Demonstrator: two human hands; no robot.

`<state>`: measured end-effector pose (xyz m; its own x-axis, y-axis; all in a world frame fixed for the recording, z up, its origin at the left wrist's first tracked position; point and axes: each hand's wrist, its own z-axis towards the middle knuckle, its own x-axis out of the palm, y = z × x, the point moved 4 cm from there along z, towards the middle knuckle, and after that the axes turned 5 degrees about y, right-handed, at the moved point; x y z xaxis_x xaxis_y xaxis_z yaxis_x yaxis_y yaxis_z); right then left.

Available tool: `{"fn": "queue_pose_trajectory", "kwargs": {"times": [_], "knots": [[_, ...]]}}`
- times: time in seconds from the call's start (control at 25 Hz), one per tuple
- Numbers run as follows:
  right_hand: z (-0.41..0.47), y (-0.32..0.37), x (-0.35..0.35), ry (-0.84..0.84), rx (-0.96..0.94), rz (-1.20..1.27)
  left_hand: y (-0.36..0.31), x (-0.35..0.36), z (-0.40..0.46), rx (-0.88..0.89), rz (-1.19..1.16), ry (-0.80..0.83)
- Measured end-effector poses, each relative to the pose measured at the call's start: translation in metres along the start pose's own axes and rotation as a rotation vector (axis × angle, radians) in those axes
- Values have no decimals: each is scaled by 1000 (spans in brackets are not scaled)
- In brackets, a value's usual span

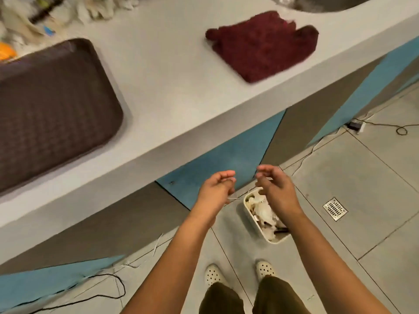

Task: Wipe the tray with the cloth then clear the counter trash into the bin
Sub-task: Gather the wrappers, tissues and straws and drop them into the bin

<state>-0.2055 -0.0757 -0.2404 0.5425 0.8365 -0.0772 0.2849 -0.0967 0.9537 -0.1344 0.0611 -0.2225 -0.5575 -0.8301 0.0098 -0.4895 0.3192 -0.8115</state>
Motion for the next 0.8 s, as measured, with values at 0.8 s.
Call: {"fn": "queue_pose_trajectory", "kwargs": {"times": [0.8], "knots": [[19,235,112,242,-262,-310,-192,-148,-99,365,-41,-179]]}}
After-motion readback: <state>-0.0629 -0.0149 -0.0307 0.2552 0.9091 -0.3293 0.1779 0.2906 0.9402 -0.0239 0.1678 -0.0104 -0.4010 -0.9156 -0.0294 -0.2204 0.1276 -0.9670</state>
